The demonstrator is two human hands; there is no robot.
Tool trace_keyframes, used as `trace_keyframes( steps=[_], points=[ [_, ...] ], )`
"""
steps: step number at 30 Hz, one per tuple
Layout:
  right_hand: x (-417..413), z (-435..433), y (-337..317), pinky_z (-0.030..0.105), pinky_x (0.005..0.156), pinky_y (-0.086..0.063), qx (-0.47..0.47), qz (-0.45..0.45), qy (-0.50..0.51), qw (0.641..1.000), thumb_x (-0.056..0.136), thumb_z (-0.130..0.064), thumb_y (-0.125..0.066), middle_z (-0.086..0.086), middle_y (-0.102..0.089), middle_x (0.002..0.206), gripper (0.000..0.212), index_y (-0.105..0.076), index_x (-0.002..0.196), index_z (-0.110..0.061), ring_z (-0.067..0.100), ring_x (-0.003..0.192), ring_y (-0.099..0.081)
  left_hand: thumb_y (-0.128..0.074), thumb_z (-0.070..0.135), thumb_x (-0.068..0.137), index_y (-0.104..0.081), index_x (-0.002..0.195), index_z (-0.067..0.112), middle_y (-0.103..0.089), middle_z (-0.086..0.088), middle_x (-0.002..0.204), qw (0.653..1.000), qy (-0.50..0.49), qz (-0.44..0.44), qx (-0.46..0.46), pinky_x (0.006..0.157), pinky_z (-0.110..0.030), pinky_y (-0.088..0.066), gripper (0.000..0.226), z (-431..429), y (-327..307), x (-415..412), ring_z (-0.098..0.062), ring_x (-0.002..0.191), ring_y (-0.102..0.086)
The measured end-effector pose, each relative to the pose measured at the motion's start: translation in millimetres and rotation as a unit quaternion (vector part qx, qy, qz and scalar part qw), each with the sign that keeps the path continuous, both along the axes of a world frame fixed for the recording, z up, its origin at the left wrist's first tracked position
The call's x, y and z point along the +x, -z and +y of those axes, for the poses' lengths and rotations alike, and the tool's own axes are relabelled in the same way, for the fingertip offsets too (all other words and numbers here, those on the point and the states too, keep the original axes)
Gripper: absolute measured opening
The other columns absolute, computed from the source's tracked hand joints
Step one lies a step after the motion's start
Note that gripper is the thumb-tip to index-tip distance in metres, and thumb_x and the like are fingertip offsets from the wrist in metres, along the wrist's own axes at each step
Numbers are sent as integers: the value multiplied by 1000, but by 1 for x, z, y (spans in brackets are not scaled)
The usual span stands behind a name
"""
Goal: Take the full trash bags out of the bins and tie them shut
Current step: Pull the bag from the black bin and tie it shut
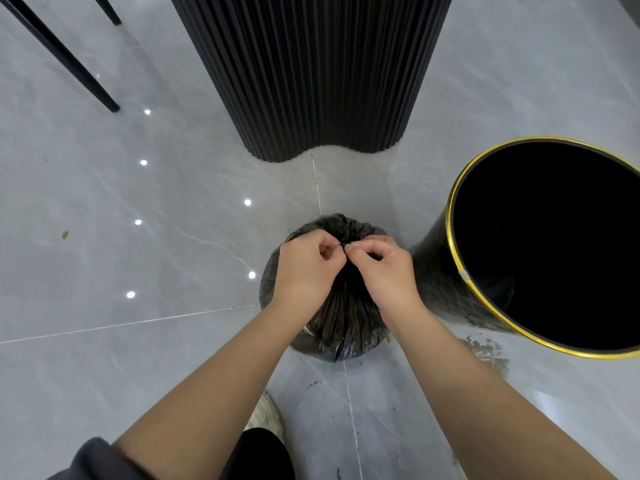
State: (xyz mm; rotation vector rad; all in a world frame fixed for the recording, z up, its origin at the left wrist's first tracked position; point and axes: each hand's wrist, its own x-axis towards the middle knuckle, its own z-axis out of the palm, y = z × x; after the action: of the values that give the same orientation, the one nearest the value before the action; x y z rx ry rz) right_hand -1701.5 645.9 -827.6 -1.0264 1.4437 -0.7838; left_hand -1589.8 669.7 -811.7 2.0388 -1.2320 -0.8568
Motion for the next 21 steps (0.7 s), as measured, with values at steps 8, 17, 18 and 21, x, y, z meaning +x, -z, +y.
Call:
trace_keyframes(
  steps=[8,17,18,21],
  points=[
    [15,-5,-2,33,58,-38,137,21,25,990,72,-15,-63,10,-50,64,13,-62,64,-5,18,64,-45,-60,12,85,-63,81,13,-58,9,80,978,79,-126,-145,63,-18,-43,5,19,14,6,-10,67,-52],
    [-1,-10,-7,18,79,-46,69,53,-174,981,81,-12,-65,-6,-62,89,23,-63,104,-12,8,88,-57,-59,9,87,-62,85,14,-60,6,81,991,42,-40,-118,68,-11,-41,6,25,13,16,-5,76,-54],
    [-4,-7,-5,18,83,-46,26,76,-217,973,80,-12,-67,-6,-61,94,29,-62,108,-15,7,92,-57,-59,9,87,-61,85,15,-60,6,81,992,42,-32,-112,68,-12,-42,6,24,13,17,-5,75,-55],
    [-7,0,7,14,67,-34,-103,210,-270,934,78,-16,-72,-4,-55,87,15,-66,92,-12,10,81,-51,-59,8,87,-61,84,16,-58,8,81,991,64,-31,-111,67,-9,-41,8,25,9,18,-5,75,-55]
  ],
)
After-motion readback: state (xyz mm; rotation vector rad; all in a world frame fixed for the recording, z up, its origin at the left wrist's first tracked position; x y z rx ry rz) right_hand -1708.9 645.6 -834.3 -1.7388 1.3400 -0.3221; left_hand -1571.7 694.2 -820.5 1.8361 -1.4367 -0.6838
